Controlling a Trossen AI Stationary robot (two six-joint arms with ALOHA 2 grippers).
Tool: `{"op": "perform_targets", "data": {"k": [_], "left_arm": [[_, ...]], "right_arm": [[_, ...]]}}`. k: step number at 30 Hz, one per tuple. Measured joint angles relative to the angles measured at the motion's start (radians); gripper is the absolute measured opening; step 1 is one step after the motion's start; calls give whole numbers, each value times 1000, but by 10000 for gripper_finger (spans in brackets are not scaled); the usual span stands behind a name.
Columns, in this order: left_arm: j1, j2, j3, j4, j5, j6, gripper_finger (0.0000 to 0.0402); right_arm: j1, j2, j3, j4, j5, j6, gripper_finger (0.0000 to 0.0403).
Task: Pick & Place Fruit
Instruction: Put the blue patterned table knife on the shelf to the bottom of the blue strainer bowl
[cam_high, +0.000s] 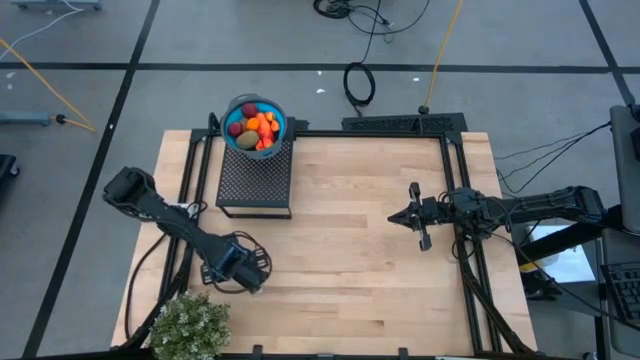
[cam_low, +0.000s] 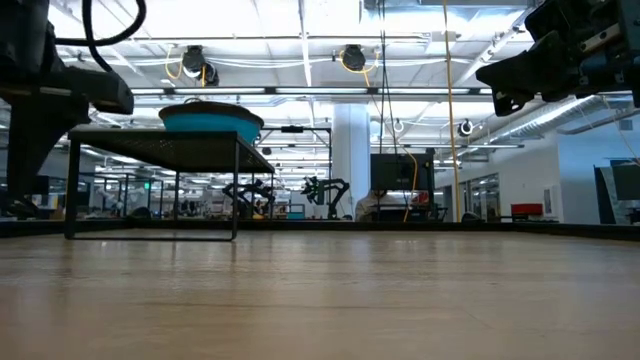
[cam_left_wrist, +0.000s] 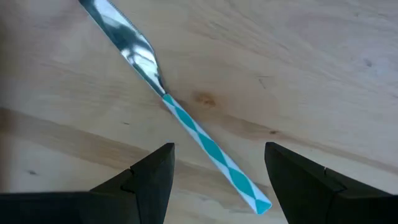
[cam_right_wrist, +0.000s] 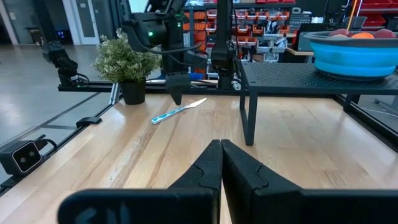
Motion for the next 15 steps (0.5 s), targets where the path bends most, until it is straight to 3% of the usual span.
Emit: {"op": "perform_targets", "data": {"k": [6,11,15], "left_arm": [[0,-39,-74,30,28,-3,248],[-17,-36,-145,229,43,-3,248],[-22,-23,-181,276,50,-9,248]], "right_arm": [[0,0,0,0,0,0,0],[0,0,0,0,0,0,0],[0,0,0,0,0,0,0]]}}
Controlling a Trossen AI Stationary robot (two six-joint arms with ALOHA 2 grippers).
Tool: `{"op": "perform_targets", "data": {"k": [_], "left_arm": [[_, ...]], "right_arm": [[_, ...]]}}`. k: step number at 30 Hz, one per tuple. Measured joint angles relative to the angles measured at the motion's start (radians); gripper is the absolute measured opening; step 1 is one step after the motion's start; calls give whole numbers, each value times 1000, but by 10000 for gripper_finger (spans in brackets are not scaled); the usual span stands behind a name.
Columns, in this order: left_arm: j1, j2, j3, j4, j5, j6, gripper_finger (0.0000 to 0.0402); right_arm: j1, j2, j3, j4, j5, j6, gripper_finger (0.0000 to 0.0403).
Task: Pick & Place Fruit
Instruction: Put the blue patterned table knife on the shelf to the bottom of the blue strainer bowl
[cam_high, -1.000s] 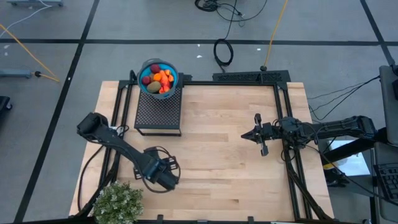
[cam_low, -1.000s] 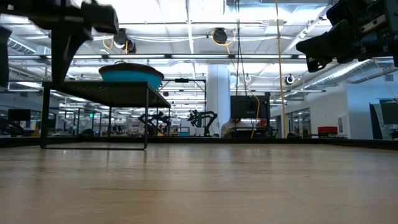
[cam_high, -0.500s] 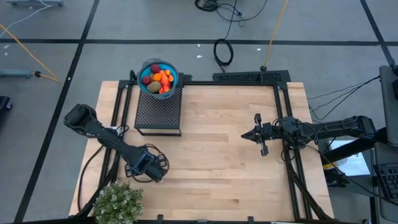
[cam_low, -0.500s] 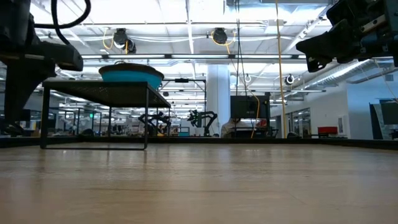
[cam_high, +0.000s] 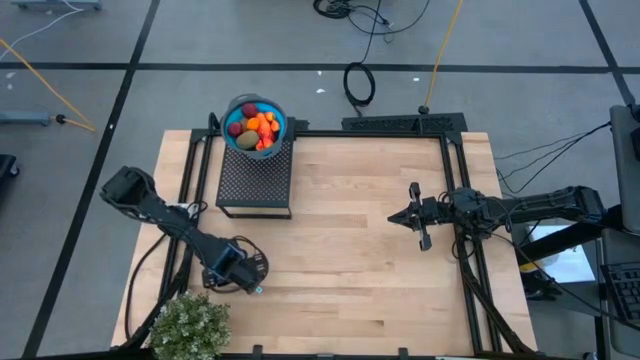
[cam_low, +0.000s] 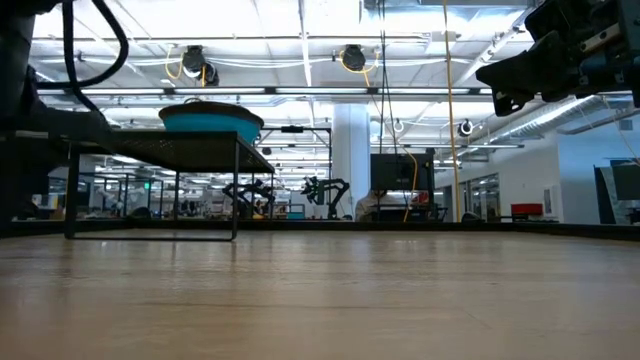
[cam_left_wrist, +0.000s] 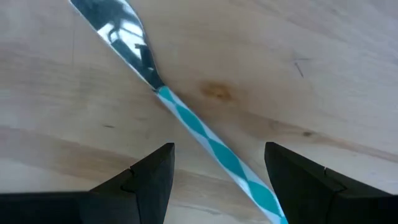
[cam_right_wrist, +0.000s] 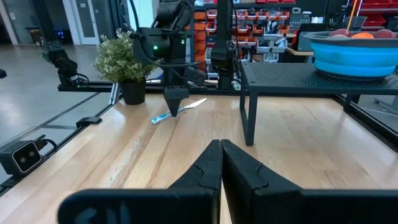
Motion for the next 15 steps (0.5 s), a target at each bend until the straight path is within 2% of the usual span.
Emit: {"op": "perform_targets", "data": {"k": [15], "left_arm": [[9,-7,-82,119,-19,14,248]], "right_arm": [[0,0,0,0,0,0,0]]}}
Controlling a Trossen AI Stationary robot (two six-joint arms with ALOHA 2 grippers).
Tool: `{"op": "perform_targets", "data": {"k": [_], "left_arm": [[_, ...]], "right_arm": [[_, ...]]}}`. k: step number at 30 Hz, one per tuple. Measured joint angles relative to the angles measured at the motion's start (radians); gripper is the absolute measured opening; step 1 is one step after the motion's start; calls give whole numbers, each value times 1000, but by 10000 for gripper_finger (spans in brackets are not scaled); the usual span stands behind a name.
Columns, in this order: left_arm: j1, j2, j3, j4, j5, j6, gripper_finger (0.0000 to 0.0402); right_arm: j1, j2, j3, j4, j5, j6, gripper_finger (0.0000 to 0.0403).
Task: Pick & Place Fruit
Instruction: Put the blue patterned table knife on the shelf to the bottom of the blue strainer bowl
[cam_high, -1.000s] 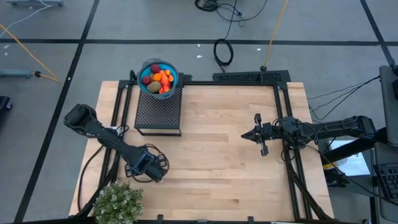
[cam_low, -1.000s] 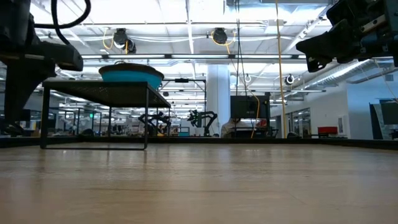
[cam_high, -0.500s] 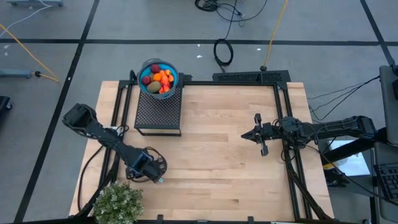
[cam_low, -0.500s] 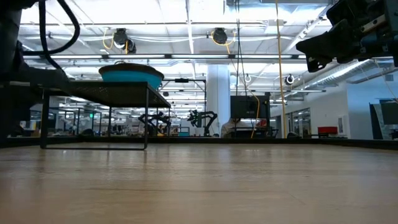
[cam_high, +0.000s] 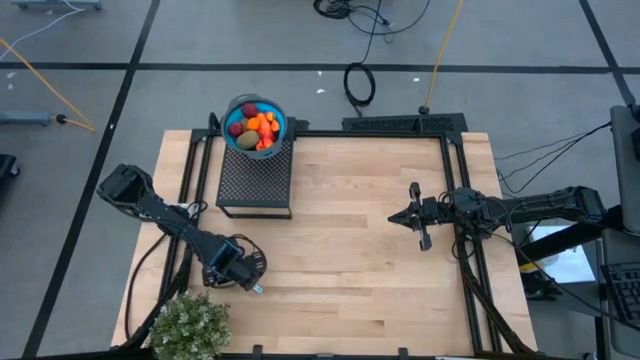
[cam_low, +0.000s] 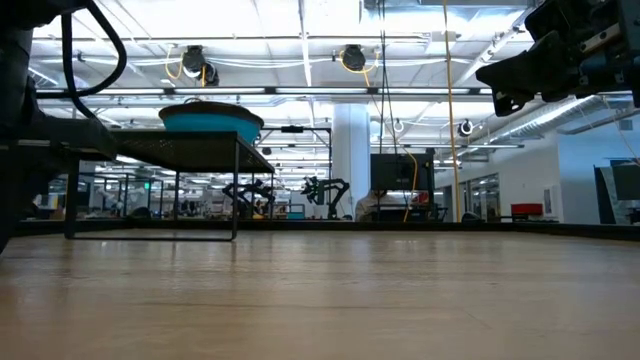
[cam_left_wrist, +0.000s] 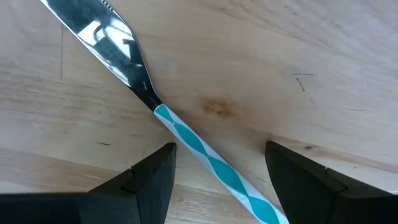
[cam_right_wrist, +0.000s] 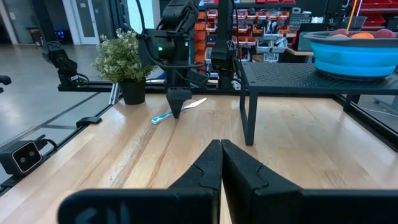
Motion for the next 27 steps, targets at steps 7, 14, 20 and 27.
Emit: {"op": "perform_targets", "data": {"k": [7,14,20,27], "left_arm": [[-1,2,-1,6,-8,10,247],[-3,3,-2,18,-37,-14,197],[-4,4,-2,17,-84,-34,143],[-9,5,-3,14,-147,-36,93]], "right_arm": [[0,0,0,0,0,0,0],[0,0,0,1,0,0,0],[0,0,0,15,0,0,0],[0,0,0,42,0,0,0]]}}
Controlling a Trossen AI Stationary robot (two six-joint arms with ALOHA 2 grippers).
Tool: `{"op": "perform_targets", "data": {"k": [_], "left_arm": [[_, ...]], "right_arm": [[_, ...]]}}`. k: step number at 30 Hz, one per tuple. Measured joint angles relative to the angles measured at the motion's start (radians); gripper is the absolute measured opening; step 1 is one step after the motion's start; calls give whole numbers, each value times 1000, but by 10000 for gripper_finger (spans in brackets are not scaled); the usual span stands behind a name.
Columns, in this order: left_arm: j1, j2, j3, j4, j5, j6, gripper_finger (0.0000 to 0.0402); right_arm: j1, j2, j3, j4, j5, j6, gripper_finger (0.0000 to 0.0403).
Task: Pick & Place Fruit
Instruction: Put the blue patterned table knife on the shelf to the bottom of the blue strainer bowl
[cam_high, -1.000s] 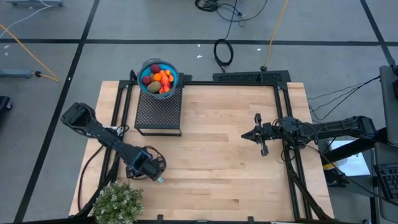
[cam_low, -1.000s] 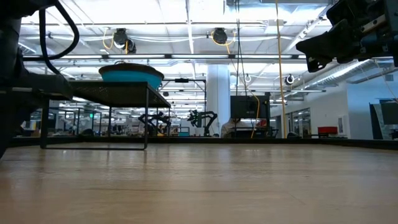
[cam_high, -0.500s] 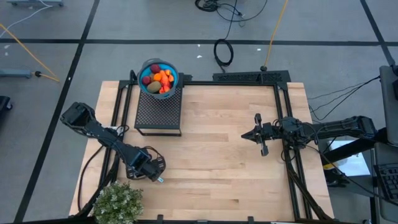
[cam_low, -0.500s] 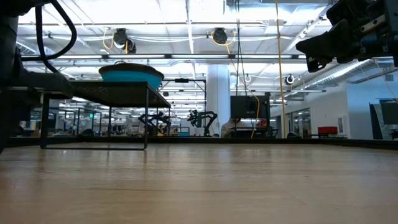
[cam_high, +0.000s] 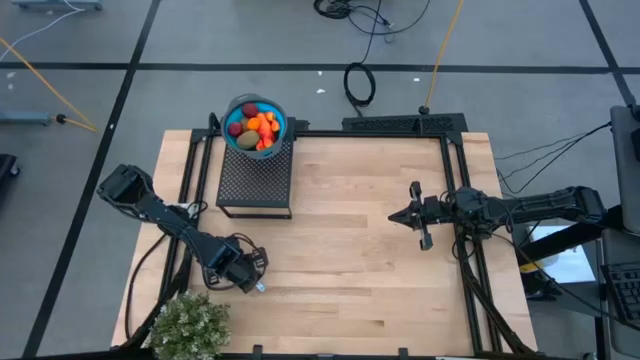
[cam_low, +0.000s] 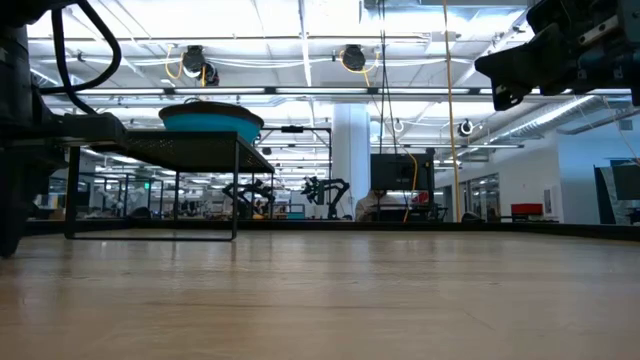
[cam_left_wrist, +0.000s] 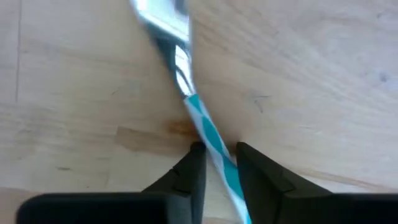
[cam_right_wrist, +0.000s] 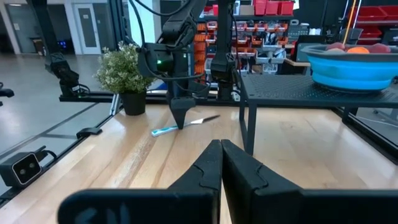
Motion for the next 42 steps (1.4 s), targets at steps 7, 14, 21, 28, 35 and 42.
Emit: {"op": "perform_targets", "data": {"k": [7,14,21,28,35,42], "left_arm": [[0,1,-1,-1,-42,0,39],[-1,0,0,8,-47,1,11],[-16,3,25,23,-85,12,15],[-44,6,63,37,-136,33,19],[-59,5,113,33,-135,115,6],[-59,4,218,32,-161,294,20]], "right_arm": [[0,0,0,3,0,28,0],[0,0,0,3,0,96,0],[0,0,0,3,0,108,0],[0,0,0,5,0,108,0],[0,0,0,10,0,108,0],[0,0,0,10,0,105,0]]}}
